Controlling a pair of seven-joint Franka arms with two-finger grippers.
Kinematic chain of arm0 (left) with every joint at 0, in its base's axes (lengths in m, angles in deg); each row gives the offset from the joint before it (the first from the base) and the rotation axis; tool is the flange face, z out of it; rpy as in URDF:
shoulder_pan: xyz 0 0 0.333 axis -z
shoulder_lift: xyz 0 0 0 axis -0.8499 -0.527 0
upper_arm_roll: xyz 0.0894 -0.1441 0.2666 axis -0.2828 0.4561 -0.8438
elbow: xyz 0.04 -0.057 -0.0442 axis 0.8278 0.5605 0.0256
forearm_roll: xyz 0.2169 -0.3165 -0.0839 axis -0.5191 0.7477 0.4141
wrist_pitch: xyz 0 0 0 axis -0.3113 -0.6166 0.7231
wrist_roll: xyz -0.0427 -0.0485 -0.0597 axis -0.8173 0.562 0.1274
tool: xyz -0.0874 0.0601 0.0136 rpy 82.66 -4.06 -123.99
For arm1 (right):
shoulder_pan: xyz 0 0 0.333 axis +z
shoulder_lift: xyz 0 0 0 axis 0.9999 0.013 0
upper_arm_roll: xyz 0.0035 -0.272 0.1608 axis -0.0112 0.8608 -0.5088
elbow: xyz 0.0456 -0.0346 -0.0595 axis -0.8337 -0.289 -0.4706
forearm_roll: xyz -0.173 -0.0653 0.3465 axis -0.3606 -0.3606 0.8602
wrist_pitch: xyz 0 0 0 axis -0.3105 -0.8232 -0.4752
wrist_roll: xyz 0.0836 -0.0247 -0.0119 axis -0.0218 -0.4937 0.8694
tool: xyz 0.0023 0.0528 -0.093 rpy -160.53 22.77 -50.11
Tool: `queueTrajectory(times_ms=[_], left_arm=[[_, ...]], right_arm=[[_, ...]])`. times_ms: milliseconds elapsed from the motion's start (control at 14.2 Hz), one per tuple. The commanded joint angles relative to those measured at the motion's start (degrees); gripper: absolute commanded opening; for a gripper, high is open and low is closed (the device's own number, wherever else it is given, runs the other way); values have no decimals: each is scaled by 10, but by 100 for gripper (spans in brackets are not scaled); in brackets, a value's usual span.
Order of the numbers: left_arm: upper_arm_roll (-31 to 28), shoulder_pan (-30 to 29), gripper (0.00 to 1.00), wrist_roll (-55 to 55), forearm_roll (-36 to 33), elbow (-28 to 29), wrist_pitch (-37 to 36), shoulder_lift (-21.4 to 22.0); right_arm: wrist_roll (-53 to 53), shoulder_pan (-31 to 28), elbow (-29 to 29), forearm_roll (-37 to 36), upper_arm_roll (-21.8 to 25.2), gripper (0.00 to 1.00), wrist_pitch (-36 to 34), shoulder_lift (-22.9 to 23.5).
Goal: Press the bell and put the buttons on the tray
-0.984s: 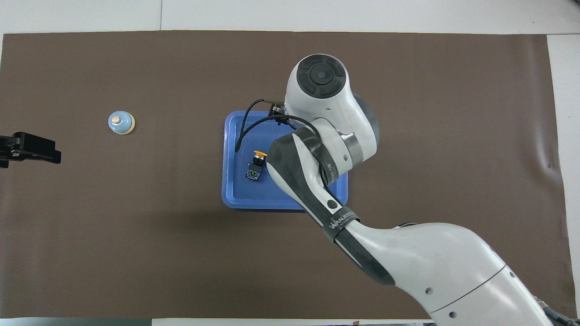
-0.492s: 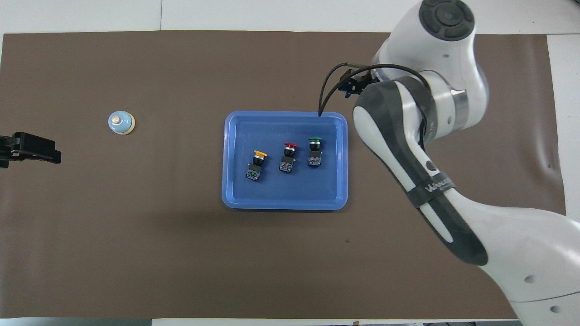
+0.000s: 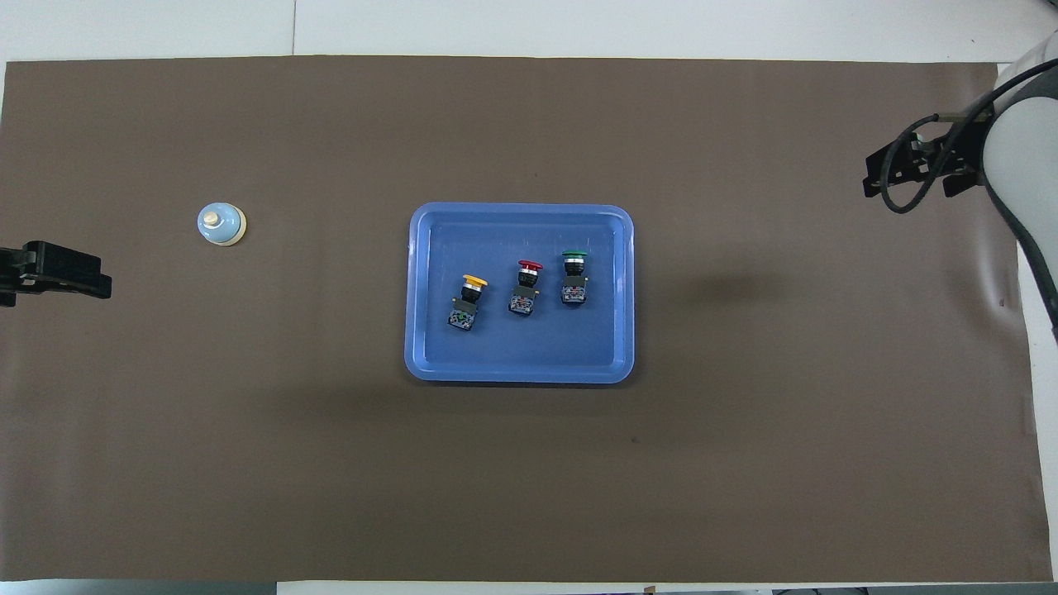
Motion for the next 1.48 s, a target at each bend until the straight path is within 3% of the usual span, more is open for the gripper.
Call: queueTrajectory(times_ms=[0, 281, 422, 984, 1054, 1124, 1194, 1405], left_arm=[[-2, 1, 100, -3, 0, -5, -7, 2], [-2, 1, 100, -3, 0, -5, -7, 2], [-2, 1, 100, -3, 0, -5, -7, 2], [-1, 5, 100, -10, 0, 9, -3, 9], [-1, 7, 82, -9, 0, 32, 25, 17], [0, 7, 36, -8, 0, 43, 63, 17], [0, 6, 0, -5, 0, 48, 75, 11], [0, 4, 0, -1, 1, 49, 127, -38]], right_arm=[[8, -13, -77, -15, -7, 100, -3, -80], [5, -23, -175, -25, -8, 100, 3, -182], [2, -23, -201, -34, -8, 100, 3, -207], [7, -29, -191, -34, -12, 100, 1, -202], [7, -29, -190, -33, -12, 100, -2, -202], [7, -29, -189, -32, -12, 100, -4, -201], [7, -29, -183, -30, -13, 100, -11, -199], [7, -30, -153, -25, -13, 100, -53, -198]])
